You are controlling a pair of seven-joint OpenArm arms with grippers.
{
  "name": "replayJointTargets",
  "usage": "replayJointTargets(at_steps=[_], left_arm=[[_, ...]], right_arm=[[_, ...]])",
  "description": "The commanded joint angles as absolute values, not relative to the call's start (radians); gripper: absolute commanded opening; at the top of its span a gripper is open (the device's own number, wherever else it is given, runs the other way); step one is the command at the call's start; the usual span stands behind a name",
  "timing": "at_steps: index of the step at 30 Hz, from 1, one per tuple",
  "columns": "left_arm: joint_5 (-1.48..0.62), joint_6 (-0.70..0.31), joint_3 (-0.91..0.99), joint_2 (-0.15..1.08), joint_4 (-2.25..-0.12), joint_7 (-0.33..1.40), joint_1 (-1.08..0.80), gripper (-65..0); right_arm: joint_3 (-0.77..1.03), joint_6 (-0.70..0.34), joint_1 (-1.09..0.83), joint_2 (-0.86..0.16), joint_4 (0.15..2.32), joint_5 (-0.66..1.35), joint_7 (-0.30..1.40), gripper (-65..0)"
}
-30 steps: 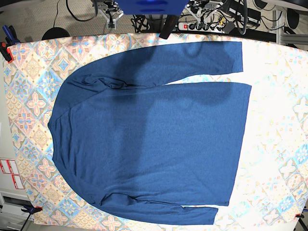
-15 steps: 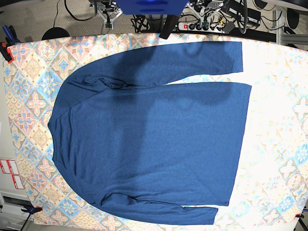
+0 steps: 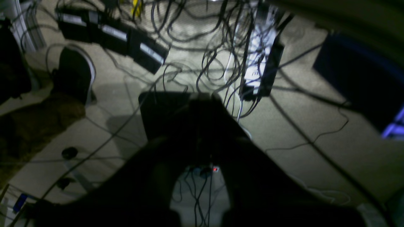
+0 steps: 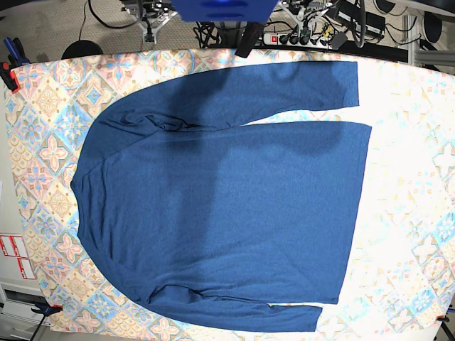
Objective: Fold the T-shirt properly
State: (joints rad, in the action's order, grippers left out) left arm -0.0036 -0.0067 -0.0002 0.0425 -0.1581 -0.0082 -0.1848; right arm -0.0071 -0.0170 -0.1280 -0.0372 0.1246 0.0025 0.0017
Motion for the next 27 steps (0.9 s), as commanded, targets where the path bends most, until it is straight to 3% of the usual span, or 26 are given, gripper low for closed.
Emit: replayJointTargets(at_steps=[1,7,17,27], left_arm=[[-0.005,-0.004,-0.002,0.054,-0.159,-0.01,-0.203,-65.0],[-0.002,-0.004,-0.004,0.097,-0.288,-0.01,-0.291,-65.0],[0.002,-0.004,-0.005,0.18,-0.555,-0.005,-0.51,-65.0],[-0.007,-0.004,-0.002,0.203,-1.023,-0.007,-0.816,-65.0]], right_arm=[[-0.008,-0.016,-0.134,-0.045,0.125,0.001,0.002,-64.7],[-0.008,-0.016,-0.209,-0.058,0.148,-0.001,-0.005,-64.7],[-0.001,-0.016,-0.47,-0.136,0.506,0.001,0.001,-65.0],[0.008,-0.016,-0.684,-0.219,0.846,0.008,0.001,-65.0]])
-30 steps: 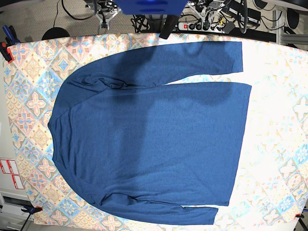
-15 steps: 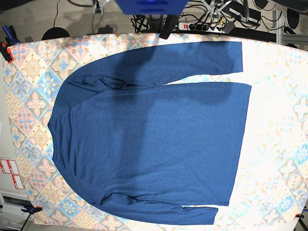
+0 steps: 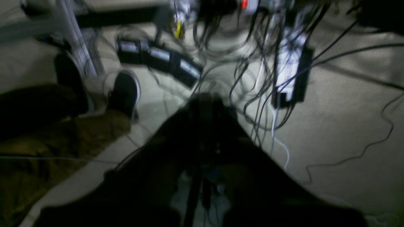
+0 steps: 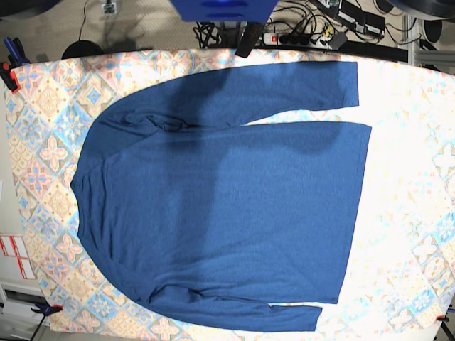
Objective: Fold the T-shirt properly
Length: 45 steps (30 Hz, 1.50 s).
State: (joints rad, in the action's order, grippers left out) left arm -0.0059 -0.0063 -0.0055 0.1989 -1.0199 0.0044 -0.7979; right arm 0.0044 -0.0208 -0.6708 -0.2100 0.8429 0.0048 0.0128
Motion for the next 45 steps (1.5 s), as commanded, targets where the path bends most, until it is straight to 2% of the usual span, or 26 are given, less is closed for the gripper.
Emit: replayJointTargets(at_steps=[1,8,16,20,23,28,36,41,45], left_arm=[[-0.007,-0.004,-0.001,0.203,-1.079,-0.005,-0.848,-65.0],[-0.008,-0.004,0.001,0.203,-1.409,-0.001,-1.015,-65.0],[-0.008,-0.004,0.002,0.203,-1.672,0.005,-1.104,-65.0],[-0.053,-0.002,0.012,0.203,-1.778,0.097,-1.096,-65.0],[-0.159,-0.004,0.053,0.203,-1.851,0.2,-1.056,-64.1],[-0.344,-0.004,0.119,0.232,-1.926,0.357,-0.975,-56.4],[-0.611,-0.004,0.222,0.306,-1.928,0.392,-0.906,-47.0],[-0.713,-0.004,0.277,0.346,-1.897,0.515,-0.842,-39.0],[-0.762,-0.004,0.341,0.346,-1.868,0.638,-0.777,-36.2]], right_arm=[[0.03,-0.016,-0.707,-0.223,0.885,0.008,0.001,-65.0],[0.226,-0.016,-0.874,-0.223,1.239,0.007,0.018,-65.0],[0.348,-0.018,-0.98,-0.223,1.695,0.007,0.231,-65.0],[0.341,-0.018,-0.98,-0.223,1.857,0.007,0.325,-64.9],[0.318,-0.018,-0.952,-0.223,1.911,0.007,0.392,-64.8],[0.228,-0.018,-0.855,-0.223,1.948,0.007,0.483,-64.8],[0.117,-0.018,-0.789,-0.223,1.948,0.007,0.519,-64.3],[0.104,-0.018,-0.743,-0.223,1.948,0.007,0.576,-58.2],[0.104,-0.018,-0.722,-0.223,1.948,0.007,0.581,-56.2]])
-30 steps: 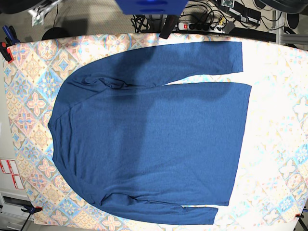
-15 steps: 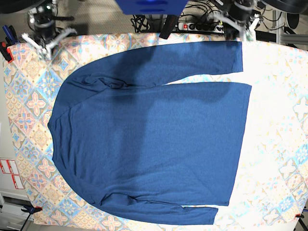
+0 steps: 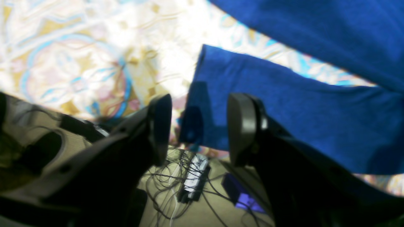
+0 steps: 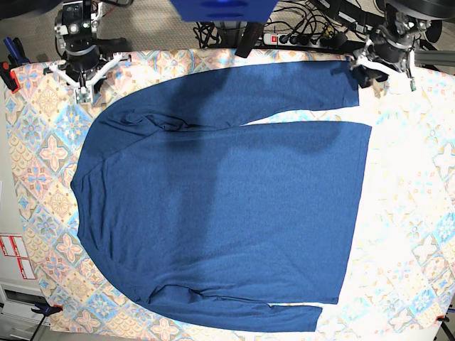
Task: Fold the T-shirt properly
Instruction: 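Lower both grippers onto the blue shirt's shoulder corners and grasp them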
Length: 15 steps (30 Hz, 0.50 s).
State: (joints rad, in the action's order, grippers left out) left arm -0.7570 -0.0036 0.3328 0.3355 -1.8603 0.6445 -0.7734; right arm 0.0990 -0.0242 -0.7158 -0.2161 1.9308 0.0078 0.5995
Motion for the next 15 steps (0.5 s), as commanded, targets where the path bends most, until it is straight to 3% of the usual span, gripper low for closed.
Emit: replayJointTargets(at_steps=[1,6,15], left_arm=[[-0.766,-0.004,0.344,0.346,-1.859,0.673,-0.759,-36.2],[-0.765,-0.004,0.348,0.344,-1.764,0.783,-0.679,-36.2],[-0.765,-0.004,0.338,0.337,-1.69,0.786,-0.657,-36.2]], right_arm=[[0.102,-0.018,-0.717,-0.223,1.949,0.007,0.581,-56.2],[0.102,-0.018,-0.716,-0.222,1.952,0.007,0.581,-56.1],[0.102,-0.018,-0.716,-0.22,1.954,0.007,0.581,-56.1]])
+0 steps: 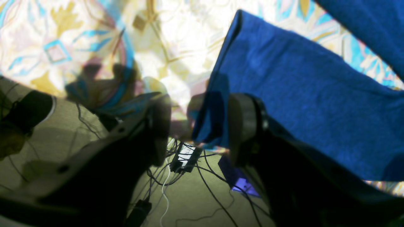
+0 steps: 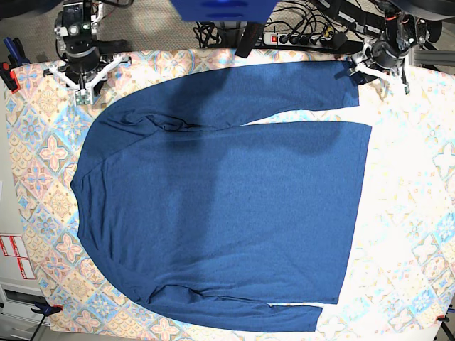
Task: Fold the T-shirt properly
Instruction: 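Lower both grippers onto the blue shirt's shoulder corners and grasp them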
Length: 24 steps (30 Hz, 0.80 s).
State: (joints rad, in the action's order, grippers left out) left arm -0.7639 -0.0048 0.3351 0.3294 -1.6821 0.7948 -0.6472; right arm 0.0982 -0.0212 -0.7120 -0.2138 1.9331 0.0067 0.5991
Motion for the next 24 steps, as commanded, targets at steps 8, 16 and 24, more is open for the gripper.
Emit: replayJointTargets(at_steps=[8,16,24], left_arm=[[-0.765,-0.005,0.209,0.34,-1.61,0.782,-0.63,-36.9],[-0.766,-0.005,0.099,0.34,-1.633,0.782,-0.631,-37.0],[-0.765,-0.005,0.088,0.34,-1.719,0.78,-0.657,-37.0]], right_arm=[[0.104,-0.018,-0.716,-0.219,1.954,0.007,0.581,-56.1],[0.108,-0.018,-0.716,-0.219,1.954,0.007,0.581,-56.2],[0.107,-0.018,-0.716,-0.219,1.954,0.007,0.581,-56.3]])
